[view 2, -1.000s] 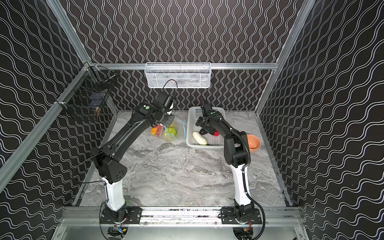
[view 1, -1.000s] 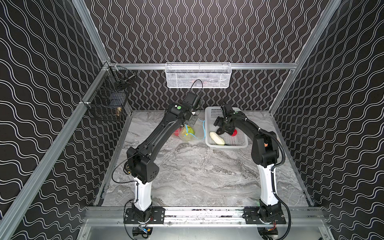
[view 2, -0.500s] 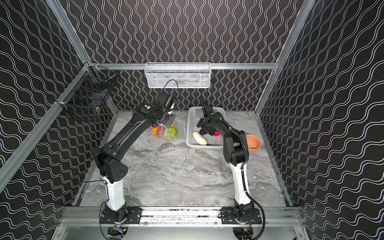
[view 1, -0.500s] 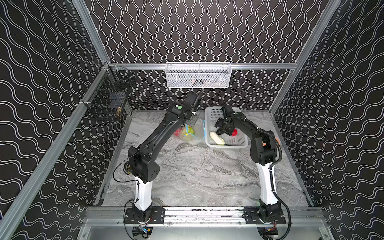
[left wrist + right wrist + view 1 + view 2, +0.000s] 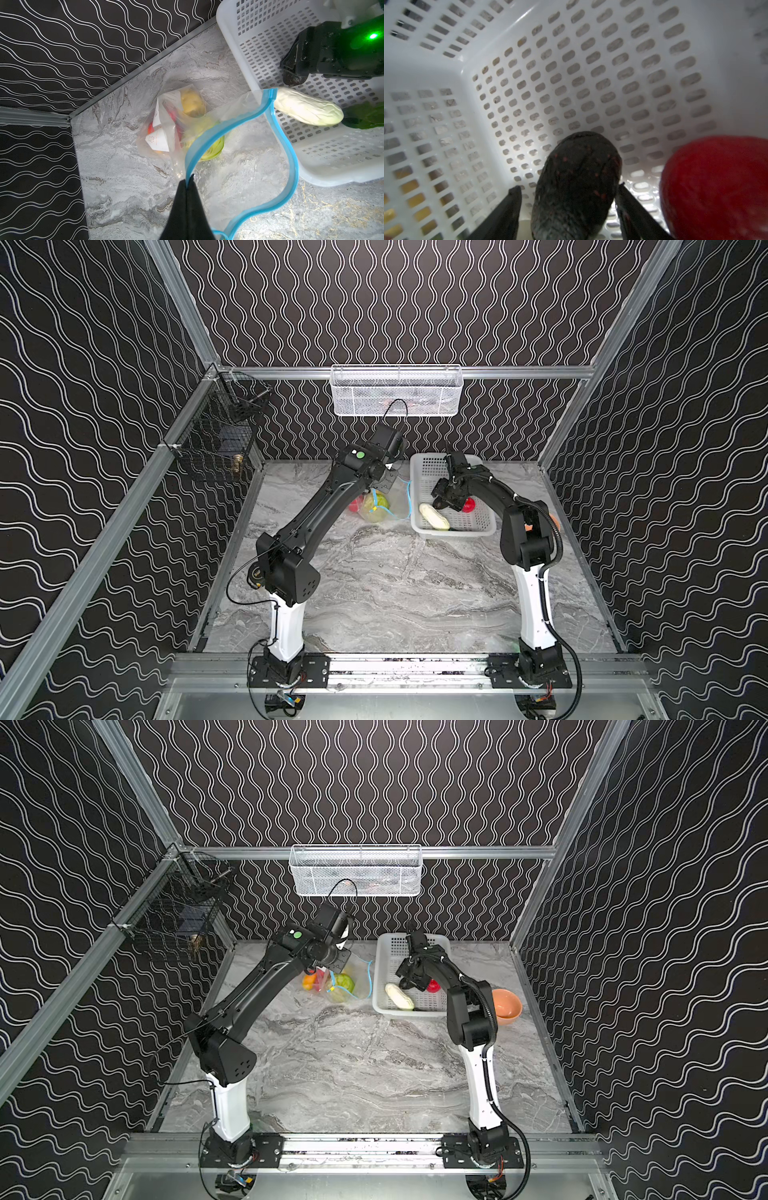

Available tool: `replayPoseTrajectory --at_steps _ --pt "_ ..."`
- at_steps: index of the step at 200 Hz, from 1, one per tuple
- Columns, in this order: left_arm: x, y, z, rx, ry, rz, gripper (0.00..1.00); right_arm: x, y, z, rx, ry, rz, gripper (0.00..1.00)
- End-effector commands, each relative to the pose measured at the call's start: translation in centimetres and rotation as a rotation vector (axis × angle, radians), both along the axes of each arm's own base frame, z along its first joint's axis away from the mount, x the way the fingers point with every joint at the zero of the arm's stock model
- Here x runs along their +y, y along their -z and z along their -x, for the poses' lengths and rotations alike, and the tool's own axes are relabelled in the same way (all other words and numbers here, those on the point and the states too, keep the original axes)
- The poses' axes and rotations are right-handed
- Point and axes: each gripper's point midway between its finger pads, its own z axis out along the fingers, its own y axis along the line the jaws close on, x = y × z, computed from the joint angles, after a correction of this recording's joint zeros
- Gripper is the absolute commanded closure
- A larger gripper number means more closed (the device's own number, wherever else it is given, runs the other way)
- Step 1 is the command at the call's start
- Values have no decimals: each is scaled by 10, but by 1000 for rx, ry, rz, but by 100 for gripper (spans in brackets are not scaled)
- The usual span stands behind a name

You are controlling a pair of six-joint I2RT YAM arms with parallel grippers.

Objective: Place the food in the zip-top bag and seal the zipper
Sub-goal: 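Lower the right gripper onto the dark avocado and close on it, then lift the dark avocado with the right gripper out of the basket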

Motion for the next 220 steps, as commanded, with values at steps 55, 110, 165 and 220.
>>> replayPoseTrajectory --at_steps 55,110,165,220 --pt "1 -3 1 -7 -5 6 100 10 -13 -3 -32 -6 -71 51" --pt "-4 -4 3 6 9 36 100 10 -18 -2 -39 -10 -72 62" --pt "-4 0 7 15 16 41 100 14 -30 2 -79 -37 -103 61" --pt "-7 0 5 25 16 48 100 17 -46 8 -153 -62 -145 60"
